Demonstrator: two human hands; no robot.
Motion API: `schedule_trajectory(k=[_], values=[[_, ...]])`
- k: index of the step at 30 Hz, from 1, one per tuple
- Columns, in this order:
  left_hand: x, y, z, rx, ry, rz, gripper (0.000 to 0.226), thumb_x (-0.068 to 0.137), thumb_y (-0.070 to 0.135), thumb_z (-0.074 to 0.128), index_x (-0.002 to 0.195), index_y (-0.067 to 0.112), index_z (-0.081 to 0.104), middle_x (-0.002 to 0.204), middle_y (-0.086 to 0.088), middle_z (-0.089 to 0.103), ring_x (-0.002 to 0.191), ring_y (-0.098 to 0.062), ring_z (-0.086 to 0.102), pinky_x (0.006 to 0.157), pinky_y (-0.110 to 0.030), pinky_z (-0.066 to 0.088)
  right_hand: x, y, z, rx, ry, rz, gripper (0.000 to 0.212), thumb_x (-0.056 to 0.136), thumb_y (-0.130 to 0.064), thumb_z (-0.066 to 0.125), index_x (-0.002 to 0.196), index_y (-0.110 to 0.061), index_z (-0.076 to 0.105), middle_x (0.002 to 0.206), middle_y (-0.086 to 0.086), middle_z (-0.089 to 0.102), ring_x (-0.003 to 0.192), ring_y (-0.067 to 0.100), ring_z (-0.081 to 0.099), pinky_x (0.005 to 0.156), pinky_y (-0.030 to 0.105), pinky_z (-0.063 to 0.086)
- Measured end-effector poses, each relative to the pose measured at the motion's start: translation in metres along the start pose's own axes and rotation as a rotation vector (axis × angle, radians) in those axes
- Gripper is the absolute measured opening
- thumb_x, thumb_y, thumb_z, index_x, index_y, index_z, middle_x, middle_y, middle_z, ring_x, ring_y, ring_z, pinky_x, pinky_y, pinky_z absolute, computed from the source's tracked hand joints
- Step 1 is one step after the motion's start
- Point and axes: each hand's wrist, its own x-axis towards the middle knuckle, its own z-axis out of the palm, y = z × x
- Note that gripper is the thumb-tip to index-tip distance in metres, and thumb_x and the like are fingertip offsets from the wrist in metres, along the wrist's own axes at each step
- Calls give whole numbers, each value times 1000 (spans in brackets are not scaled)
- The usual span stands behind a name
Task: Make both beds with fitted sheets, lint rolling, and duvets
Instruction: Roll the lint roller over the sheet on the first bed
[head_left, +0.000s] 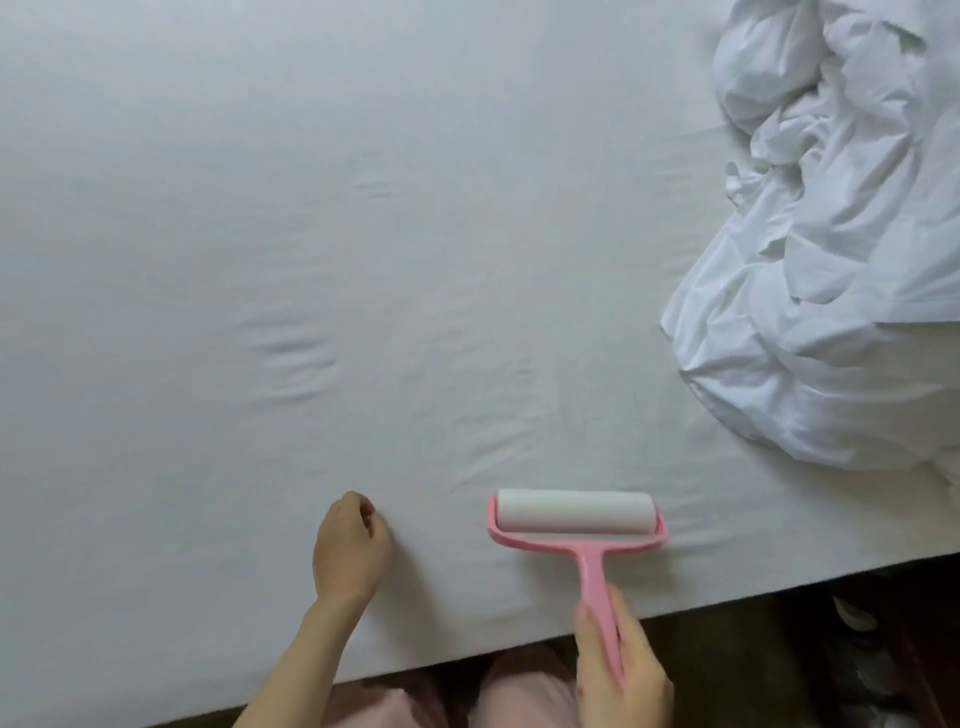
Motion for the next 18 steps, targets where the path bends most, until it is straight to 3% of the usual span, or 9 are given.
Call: schedule_trajectory(k=[2, 4, 7, 10, 14, 18], values=[[1, -17, -12, 0, 14, -57, 10, 90, 7, 48, 82, 11, 51, 77, 0, 54, 68, -15, 52, 57, -28, 43, 4, -47, 35, 81, -163, -115, 21, 87, -30, 64, 101, -45, 64, 63, -13, 62, 58, 10, 55, 60, 22, 47], [4, -32, -24, -21, 35, -97, 11, 89, 6, 48, 80, 12, 50, 77, 0, 54, 68, -14, 52, 57, -28, 43, 27, -96, 80, 88, -309, -247, 17, 90, -30, 60, 104, -37, 66, 61, -12, 57, 59, 13, 53, 60, 28, 47], [13, -47, -44, -72, 74, -119, 13, 89, 6, 47, 79, 13, 50, 78, 0, 54, 69, -12, 51, 55, -24, 39, 71, -166, 147, 31, -350, -391, 16, 91, -31, 58, 104, -25, 65, 62, -9, 54, 66, 21, 57, 66, 34, 48], [28, -61, -64, -112, 128, -121, 12, 89, 6, 47, 79, 13, 50, 79, 1, 54, 70, -12, 51, 57, -25, 40, 97, -224, 199, 69, -369, -423, 20, 88, -33, 57, 104, -22, 64, 70, -5, 56, 67, 21, 55, 66, 38, 51], [56, -77, -90, -140, 195, -125, 13, 88, 6, 47, 78, 13, 51, 78, 2, 54, 69, -12, 52, 59, -28, 43, 109, -289, 237, 147, -377, -411, 19, 91, -22, 54, 108, -15, 58, 67, 0, 52, 48, 13, 46, 39, 19, 38], [84, -86, -109, -175, 251, -139, 13, 88, 6, 47, 78, 13, 51, 78, 2, 54, 69, -13, 52, 58, -29, 43, 122, -342, 268, 221, -417, -447, 19, 96, -18, 49, 114, -18, 54, 63, -1, 46, 45, 9, 40, 39, 18, 38]])
